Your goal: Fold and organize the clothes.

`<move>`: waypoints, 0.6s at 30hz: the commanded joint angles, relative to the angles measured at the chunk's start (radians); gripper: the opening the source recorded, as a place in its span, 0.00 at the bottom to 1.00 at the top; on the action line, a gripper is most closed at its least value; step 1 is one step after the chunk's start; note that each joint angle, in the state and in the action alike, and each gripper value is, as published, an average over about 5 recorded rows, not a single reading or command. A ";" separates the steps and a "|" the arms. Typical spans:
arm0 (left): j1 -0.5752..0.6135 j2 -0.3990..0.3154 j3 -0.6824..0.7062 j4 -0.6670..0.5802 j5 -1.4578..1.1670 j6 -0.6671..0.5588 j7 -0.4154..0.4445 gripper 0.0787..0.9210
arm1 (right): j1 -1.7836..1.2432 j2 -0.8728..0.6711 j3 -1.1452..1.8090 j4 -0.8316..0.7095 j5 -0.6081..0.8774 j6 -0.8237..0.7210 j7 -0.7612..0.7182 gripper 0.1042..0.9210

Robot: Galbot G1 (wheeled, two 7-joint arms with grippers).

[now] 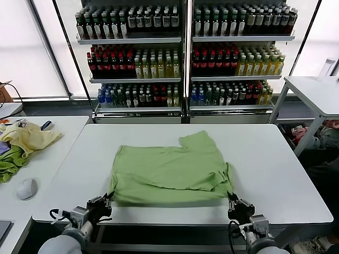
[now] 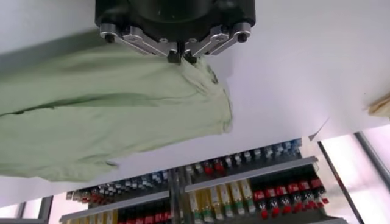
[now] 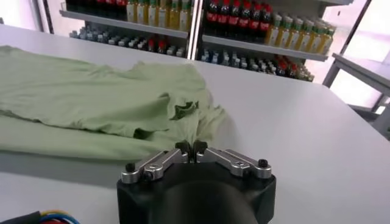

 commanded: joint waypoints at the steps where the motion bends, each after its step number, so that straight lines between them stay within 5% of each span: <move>1: 0.100 0.016 -0.086 -0.116 0.005 0.019 -0.003 0.20 | -0.042 -0.018 0.050 0.094 -0.004 0.039 0.007 0.26; 7: -0.045 0.024 -0.049 -0.040 -0.086 -0.032 -0.033 0.41 | 0.163 -0.046 0.035 0.016 0.099 0.038 0.044 0.45; 18: -0.534 0.017 0.221 0.336 -0.166 -0.031 -0.069 0.78 | 0.760 0.000 -0.210 -0.439 0.202 -0.082 0.078 0.83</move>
